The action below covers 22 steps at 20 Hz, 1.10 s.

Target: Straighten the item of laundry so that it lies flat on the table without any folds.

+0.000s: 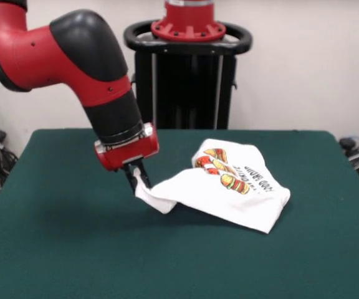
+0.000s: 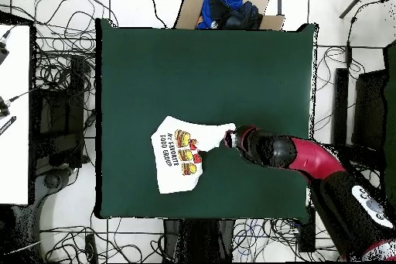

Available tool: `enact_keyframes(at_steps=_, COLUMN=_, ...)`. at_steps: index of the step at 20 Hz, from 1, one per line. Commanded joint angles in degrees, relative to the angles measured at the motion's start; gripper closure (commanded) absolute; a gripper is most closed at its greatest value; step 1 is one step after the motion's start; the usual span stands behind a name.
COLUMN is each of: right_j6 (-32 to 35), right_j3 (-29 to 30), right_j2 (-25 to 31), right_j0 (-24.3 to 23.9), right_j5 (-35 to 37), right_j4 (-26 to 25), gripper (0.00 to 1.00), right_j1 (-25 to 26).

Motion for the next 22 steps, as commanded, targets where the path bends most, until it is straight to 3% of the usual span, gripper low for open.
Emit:
enact_keyframes(at_steps=1, right_j6=-7.65, right_j3=-6.28, right_j2=5.33, right_j0=-0.97, right_j5=-1.10, right_j4=-4.47, gripper=1.00, right_j1=3.05)
enact_keyframes(at_steps=22, right_j6=-13.67, right_j3=-10.36, right_j2=8.70, right_j0=-4.70, right_j5=6.33, right_j4=-9.18, gripper=1.00, right_j1=4.64)
